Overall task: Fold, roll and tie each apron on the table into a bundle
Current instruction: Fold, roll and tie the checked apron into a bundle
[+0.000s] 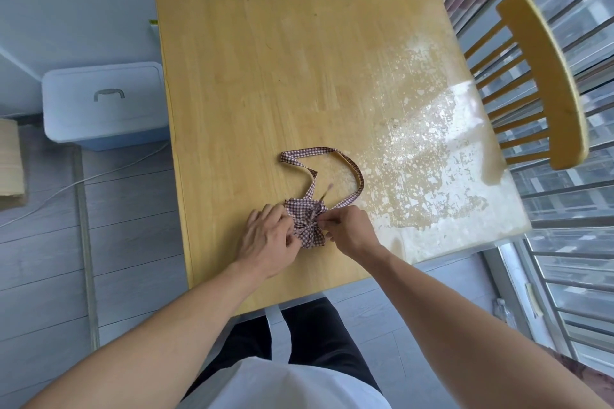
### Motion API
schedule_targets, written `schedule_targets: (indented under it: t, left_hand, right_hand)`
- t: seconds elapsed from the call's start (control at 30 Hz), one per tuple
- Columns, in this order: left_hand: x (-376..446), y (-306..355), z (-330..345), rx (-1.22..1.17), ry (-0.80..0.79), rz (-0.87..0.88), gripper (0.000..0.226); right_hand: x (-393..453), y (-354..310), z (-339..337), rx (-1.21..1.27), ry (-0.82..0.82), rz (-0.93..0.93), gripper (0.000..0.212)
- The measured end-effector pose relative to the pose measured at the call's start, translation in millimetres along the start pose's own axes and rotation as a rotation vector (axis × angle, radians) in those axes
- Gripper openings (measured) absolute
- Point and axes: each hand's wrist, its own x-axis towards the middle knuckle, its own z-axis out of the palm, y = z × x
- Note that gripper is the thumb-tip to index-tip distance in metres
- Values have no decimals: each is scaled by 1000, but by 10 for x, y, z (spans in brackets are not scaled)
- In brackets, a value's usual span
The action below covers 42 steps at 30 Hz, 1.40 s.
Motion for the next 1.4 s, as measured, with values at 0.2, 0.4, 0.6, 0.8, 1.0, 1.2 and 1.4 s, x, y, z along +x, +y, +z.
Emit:
schedule_targets:
  t: [0.2, 0.4, 0.6, 0.8, 1.0, 1.2, 1.4]
  left_hand:
    - [62, -55, -162, 167, -237, -27, 20]
    - [183, -57, -288, 411, -363, -5, 24]
    - [310, 55, -201, 472, -496, -103, 30]
    - [467, -268, -352, -186, -727, -366, 14]
    - [550, -124, -250, -447, -519, -556, 37]
    - [302, 46, -193, -792, -342, -612, 22]
    - [164, 127, -614, -1376, -449, -619, 31]
  right_hand:
    - [-11, 27, 34, -150, 80, -61, 19]
    - [-16, 103, 1, -301, 98, -58, 20]
    - [47, 212, 78, -326, 75, 73, 28]
    - [81, 300, -137, 240, -109, 376, 15]
    - [20, -85, 40, 253, -210, 249, 38]
    - [-50, -139, 159, 487, 5, 208, 28]
    - [-244, -261, -17, 981, -214, 350, 24]
